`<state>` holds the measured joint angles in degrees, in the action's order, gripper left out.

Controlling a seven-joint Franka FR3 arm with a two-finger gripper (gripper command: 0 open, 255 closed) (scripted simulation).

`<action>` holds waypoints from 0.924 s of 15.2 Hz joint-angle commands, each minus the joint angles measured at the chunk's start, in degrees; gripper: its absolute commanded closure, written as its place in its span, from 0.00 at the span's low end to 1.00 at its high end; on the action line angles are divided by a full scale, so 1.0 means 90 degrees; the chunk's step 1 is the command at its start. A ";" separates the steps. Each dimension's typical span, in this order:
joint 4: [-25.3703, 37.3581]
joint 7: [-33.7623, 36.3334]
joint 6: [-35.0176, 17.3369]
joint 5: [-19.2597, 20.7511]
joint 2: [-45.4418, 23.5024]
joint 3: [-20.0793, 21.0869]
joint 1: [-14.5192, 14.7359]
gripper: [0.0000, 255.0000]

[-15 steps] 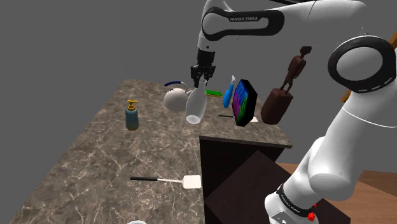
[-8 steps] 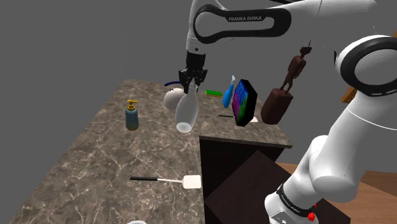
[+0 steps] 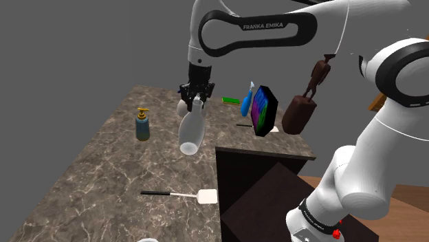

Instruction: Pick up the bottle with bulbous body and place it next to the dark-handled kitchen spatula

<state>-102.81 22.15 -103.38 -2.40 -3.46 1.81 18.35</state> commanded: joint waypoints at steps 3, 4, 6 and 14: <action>-0.0273 0.0006 -0.0323 -0.0002 -0.0044 0.0007 0.0008 1.00; -0.0342 0.0004 -0.0405 -0.0002 -0.0058 0.0007 0.0008 1.00; -0.0476 -0.0002 -0.0570 -0.0004 -0.0089 0.0007 0.0009 1.00; -0.0767 -0.0015 -0.0954 -0.0006 -0.0182 0.0009 0.0011 1.00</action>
<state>-109.67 22.00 -111.88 -2.45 -5.10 1.88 18.44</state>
